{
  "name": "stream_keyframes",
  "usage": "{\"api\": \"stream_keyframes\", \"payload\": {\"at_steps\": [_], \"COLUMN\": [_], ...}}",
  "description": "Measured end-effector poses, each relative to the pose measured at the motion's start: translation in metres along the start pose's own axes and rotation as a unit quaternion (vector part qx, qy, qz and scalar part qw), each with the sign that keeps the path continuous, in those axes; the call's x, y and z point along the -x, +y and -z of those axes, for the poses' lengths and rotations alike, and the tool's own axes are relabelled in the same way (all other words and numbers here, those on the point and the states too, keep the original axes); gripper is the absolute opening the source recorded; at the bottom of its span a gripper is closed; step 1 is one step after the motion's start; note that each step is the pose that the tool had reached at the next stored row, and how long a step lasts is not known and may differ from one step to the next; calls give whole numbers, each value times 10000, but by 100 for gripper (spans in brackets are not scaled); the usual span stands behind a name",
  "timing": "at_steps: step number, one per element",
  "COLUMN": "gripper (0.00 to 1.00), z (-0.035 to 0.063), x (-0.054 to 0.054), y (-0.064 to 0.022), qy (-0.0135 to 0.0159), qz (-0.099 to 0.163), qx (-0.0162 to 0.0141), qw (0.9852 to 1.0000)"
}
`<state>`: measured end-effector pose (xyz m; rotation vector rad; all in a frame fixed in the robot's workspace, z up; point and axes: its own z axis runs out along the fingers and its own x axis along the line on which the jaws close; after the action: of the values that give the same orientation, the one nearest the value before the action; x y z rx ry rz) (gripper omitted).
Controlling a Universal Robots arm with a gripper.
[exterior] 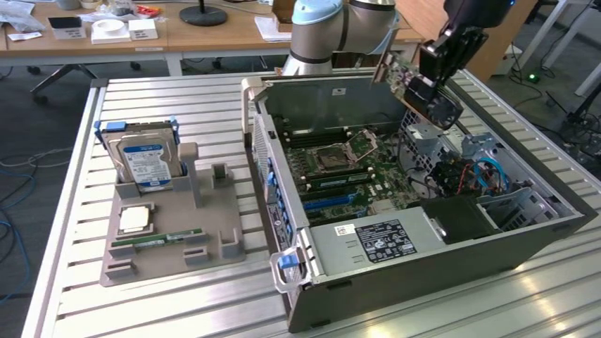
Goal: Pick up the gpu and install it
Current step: 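Insert the gpu into the slot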
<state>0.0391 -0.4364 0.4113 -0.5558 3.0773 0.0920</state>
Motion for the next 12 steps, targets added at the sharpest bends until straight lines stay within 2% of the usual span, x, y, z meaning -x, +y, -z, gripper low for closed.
{"api": "stream_keyframes", "payload": {"at_steps": [6,12], "gripper": [27,27], "z": [-2,-4], "x": [0,0], "y": [0,0], "qy": [20,41], "qz": [370,742], "qx": [9,17], "qw": [9993,9972]}}
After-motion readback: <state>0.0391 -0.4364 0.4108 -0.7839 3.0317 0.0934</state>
